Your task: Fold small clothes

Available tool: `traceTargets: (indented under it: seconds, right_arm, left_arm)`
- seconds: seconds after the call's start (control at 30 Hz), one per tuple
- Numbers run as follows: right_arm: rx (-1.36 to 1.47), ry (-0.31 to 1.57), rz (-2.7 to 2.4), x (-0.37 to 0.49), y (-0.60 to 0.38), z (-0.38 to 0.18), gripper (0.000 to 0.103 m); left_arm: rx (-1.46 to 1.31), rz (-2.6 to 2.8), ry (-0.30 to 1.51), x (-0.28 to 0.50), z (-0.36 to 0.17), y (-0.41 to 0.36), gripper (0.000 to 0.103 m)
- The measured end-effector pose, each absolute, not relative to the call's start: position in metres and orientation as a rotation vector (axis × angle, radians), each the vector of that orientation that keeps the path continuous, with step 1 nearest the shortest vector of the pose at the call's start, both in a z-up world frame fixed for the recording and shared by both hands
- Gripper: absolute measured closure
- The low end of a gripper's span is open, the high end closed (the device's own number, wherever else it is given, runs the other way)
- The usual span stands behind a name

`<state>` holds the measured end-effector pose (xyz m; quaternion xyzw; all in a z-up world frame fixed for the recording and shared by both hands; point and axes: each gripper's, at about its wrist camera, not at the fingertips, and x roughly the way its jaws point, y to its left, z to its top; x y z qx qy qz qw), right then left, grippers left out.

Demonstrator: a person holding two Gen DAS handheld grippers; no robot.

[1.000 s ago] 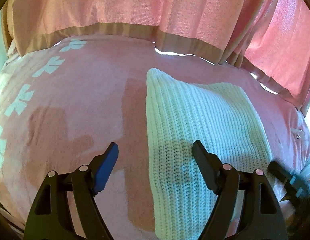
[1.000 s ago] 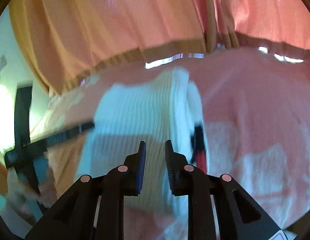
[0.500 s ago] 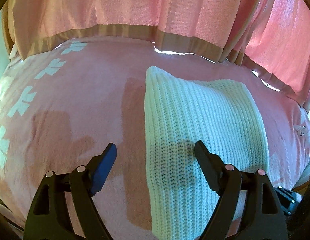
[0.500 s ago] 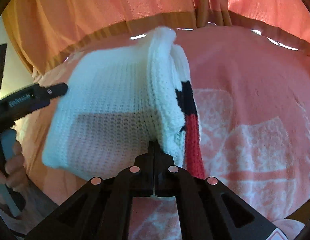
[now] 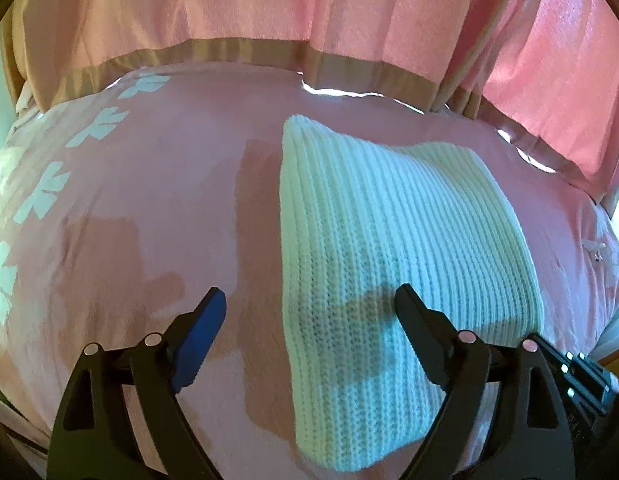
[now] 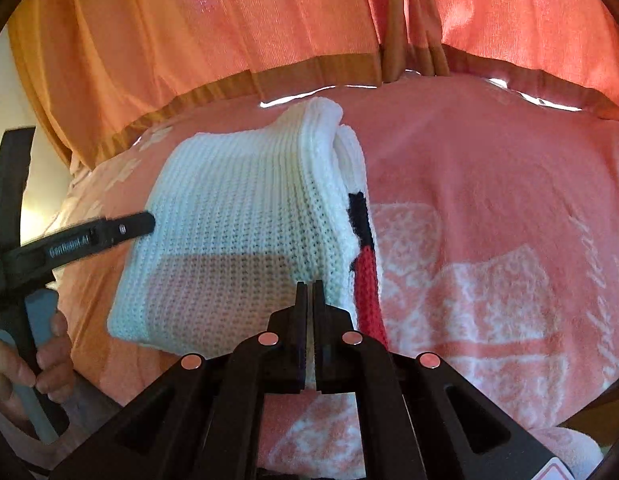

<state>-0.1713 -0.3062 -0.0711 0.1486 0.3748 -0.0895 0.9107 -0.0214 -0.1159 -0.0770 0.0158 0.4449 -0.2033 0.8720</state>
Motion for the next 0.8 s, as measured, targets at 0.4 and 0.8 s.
traceTargets:
  seconds: [0.4, 0.8]
  right_arm:
    - [0.307, 0.768, -0.155, -0.175, -0.302, -0.067, 0.097]
    - [0.332, 0.756, -0.199, -0.185, -0.315, -0.057, 0.051]
  left_arm:
    - [0.069, -0.401, 0.934, -0.037, -0.077, -0.119, 0.018]
    - [0.065, -0.414, 0.962, -0.050, -0.070, -0.121, 0.014]
